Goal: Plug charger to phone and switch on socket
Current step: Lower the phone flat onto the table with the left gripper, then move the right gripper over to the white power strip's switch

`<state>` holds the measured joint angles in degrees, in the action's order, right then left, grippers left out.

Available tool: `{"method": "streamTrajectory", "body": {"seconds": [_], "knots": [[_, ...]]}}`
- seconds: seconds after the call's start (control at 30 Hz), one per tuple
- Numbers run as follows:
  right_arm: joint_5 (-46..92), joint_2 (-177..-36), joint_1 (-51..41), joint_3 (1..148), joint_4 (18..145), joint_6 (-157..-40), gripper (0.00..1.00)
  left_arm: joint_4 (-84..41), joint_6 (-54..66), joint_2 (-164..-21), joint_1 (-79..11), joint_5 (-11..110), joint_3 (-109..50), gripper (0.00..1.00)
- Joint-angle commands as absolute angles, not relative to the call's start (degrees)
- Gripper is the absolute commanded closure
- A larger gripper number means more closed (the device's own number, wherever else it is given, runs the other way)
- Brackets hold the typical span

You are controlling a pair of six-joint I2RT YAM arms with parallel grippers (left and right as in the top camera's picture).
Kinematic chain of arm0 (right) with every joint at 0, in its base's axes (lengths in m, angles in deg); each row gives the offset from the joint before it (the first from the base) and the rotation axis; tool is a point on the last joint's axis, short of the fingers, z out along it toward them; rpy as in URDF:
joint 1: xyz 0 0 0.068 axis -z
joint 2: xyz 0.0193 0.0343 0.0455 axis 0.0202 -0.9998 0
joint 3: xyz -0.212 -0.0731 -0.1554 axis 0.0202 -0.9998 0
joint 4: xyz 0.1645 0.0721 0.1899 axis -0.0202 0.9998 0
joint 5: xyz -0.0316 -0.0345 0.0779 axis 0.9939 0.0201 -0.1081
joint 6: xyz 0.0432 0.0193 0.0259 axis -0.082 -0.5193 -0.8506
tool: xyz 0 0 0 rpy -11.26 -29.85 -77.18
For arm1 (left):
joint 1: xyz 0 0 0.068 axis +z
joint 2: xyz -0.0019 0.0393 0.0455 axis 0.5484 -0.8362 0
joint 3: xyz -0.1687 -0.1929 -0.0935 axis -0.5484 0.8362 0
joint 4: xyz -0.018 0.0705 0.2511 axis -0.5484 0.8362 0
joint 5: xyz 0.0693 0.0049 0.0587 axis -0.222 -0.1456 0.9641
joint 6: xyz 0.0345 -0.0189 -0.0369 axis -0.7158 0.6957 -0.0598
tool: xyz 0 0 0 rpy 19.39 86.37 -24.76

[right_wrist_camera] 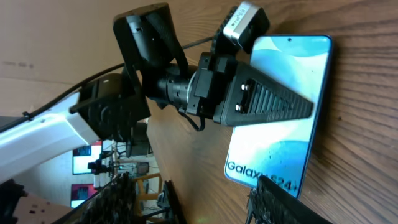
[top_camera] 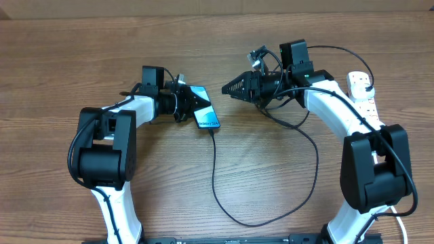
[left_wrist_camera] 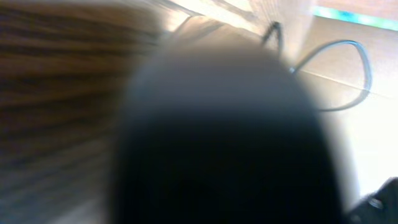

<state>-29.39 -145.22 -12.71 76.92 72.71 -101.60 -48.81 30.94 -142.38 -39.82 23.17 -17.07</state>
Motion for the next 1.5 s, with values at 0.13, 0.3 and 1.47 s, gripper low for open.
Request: {"method": "streamTrajectory", "body": {"seconds": [0.13, 0.3, 1.47], "knots": [[-28.0, -142.6, -12.6, 77.4, 73.1, -99.1, 0.39, -44.0, 26.8, -141.4, -40.0, 32.1, -17.6, 0.79], [-28.0, -142.6, -12.6, 77.4, 74.1, -99.0, 0.39, -39.6, 26.9, -141.4, -40.0, 37.2, -17.6, 0.75], [-14.9, -134.5, -9.0, 77.4, 90.2, -94.5, 0.29, -15.0, 20.7, -141.4, -38.0, 56.2, -23.0, 0.03]]}}
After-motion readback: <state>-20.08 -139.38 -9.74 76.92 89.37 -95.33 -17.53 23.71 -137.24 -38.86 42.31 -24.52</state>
